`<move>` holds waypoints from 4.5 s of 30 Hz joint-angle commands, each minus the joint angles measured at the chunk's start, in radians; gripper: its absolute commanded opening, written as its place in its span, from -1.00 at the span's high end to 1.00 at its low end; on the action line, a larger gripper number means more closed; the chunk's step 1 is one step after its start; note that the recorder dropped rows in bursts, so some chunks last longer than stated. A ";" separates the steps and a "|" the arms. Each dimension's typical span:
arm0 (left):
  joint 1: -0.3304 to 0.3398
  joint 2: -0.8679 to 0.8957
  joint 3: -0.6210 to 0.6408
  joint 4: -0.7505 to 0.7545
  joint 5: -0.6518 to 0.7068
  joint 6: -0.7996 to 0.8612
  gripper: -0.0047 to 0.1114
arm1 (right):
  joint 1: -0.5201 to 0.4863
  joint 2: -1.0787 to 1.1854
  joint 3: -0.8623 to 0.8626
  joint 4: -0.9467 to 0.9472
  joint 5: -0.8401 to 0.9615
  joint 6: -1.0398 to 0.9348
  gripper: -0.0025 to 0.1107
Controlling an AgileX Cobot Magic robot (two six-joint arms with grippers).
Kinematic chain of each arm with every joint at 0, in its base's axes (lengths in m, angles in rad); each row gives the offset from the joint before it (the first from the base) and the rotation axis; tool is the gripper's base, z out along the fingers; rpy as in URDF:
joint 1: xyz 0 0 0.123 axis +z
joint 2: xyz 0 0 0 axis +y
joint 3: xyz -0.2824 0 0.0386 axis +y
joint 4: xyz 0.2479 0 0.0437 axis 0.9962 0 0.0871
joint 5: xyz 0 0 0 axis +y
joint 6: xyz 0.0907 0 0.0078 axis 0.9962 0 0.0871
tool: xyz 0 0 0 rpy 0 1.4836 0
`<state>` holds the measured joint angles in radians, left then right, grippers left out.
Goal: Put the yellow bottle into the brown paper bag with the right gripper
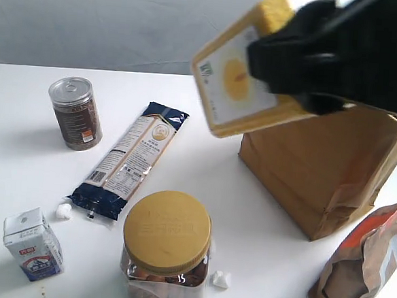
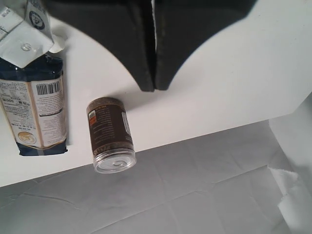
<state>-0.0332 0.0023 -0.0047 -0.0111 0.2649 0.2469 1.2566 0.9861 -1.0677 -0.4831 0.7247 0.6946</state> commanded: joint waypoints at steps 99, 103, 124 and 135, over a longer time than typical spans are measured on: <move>-0.006 -0.002 0.005 -0.001 -0.003 -0.007 0.92 | -0.976 -0.986 1.068 0.557 -0.554 -0.561 0.96; -0.006 -0.002 0.005 -0.001 -0.003 -0.007 0.92 | -0.955 -0.986 1.068 0.536 -0.539 -0.561 0.96; -0.006 -0.002 0.005 -0.001 -0.003 -0.007 0.92 | -0.926 -0.986 1.068 0.509 -0.533 -0.511 0.96; -0.006 -0.002 0.005 -0.001 -0.003 -0.007 0.92 | -0.926 -0.986 1.068 0.509 -0.533 -0.511 0.96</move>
<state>-0.0332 0.0023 -0.0047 -0.0111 0.2649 0.2469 0.3282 0.0057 -0.0035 0.0420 0.1918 0.1821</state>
